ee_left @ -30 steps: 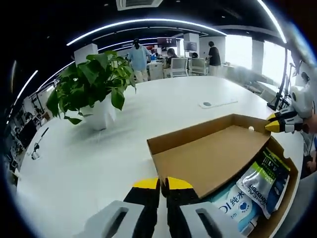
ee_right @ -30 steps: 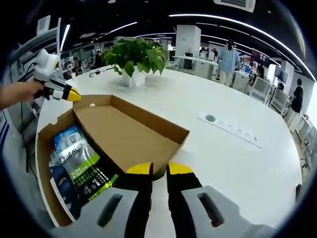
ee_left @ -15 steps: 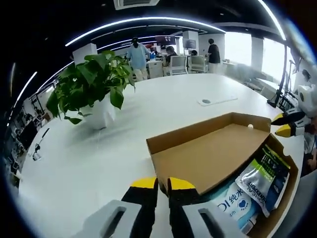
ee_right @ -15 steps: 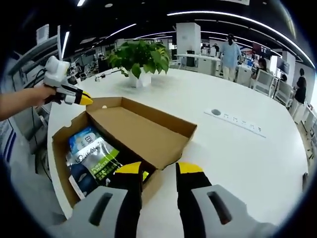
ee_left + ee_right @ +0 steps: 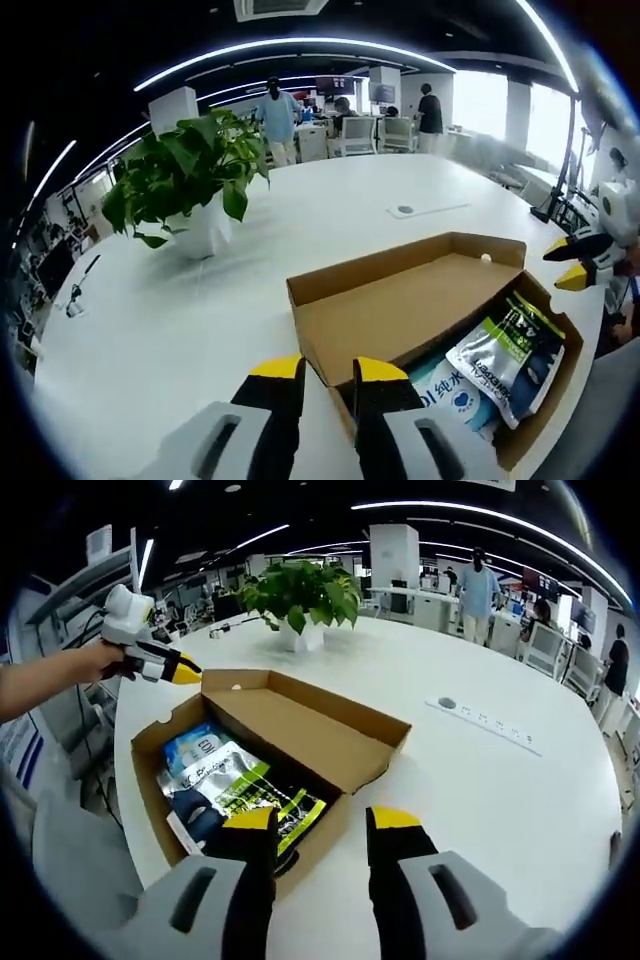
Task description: Operate the shoe box by opening the lid, removing the specified soft item, and placing it in the target area until the item is outside and the box remains undamaged.
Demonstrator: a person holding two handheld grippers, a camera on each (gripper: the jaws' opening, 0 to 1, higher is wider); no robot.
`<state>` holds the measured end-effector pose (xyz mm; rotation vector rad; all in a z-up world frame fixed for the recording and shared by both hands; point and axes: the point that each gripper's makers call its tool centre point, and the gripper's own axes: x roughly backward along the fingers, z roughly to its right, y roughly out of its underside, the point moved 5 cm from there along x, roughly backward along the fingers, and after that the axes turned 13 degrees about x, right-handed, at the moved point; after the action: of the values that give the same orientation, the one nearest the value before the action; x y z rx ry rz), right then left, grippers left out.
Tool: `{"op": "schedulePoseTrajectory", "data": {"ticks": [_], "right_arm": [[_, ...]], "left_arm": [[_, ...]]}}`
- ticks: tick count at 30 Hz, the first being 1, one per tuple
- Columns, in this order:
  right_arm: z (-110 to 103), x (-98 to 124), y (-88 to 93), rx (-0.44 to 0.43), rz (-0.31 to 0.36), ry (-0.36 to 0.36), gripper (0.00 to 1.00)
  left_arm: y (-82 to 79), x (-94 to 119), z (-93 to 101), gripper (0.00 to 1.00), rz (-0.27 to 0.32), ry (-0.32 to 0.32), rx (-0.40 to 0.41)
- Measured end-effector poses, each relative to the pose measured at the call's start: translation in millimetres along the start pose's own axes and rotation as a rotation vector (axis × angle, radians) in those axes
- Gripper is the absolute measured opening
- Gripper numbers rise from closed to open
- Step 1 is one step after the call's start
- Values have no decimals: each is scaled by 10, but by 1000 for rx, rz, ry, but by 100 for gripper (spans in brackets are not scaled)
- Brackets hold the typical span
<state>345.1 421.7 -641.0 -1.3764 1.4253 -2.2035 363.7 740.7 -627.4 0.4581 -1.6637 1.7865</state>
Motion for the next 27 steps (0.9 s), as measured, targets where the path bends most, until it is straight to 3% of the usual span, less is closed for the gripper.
{"op": "schedulePoseTrajectory", "data": {"ticks": [16, 19, 27], "right_arm": [[-124, 126, 48, 12, 11, -20, 37], [-150, 145, 62, 13, 10, -22, 38], [-216, 218, 97, 19, 19, -14, 38]], "left_arm": [[305, 157, 418, 27, -69, 109, 69], [397, 167, 561, 29, -103, 156, 107], [611, 135, 769, 31, -165, 203, 114]]}}
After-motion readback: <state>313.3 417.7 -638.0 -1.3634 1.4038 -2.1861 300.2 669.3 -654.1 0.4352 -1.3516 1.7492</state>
